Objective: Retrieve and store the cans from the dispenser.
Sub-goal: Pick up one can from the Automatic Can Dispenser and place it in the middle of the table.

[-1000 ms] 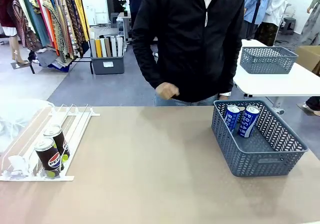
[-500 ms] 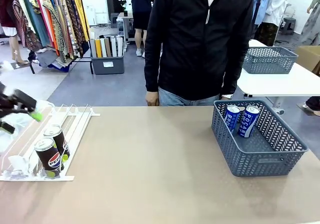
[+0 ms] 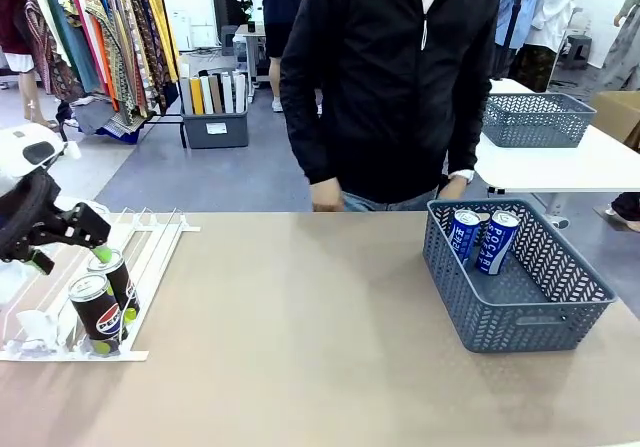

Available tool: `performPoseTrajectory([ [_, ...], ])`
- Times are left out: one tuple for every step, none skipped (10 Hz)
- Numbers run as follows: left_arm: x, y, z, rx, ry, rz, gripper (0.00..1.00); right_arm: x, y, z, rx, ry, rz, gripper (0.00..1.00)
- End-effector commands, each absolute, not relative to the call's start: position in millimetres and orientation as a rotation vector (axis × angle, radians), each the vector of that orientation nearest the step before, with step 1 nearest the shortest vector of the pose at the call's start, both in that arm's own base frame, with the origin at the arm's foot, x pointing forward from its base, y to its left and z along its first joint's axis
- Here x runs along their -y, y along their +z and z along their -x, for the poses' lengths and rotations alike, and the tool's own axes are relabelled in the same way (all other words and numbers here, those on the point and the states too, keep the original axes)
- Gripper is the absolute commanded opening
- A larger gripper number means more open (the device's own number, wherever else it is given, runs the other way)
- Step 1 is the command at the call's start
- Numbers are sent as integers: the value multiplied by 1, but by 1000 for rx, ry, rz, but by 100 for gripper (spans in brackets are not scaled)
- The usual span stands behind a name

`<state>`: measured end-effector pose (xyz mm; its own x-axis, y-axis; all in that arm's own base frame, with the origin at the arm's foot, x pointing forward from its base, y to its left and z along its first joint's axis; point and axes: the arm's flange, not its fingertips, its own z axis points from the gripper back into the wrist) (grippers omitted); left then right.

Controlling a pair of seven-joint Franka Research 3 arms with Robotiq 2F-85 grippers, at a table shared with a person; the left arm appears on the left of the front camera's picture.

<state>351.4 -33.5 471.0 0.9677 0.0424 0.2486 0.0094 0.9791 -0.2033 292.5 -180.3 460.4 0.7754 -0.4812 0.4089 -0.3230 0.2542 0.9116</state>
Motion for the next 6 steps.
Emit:
performPoseTrajectory([
  [38,470,-352,256,5,197,100,180,465,-295,747,-123,-1361,100],
  [39,463,-354,247,-27,135,100,180,465,-295,747,-123,-1361,100],
  [43,457,-353,249,-36,76,100,180,465,-295,747,-123,-1361,100],
  [47,450,-355,228,-63,71,100,180,465,-295,747,-123,-1361,100],
  [49,445,-357,207,-65,61,100,180,465,-295,747,-123,-1361,100],
  [51,438,-362,204,-17,15,100,180,465,-295,747,-123,-1361,100],
])
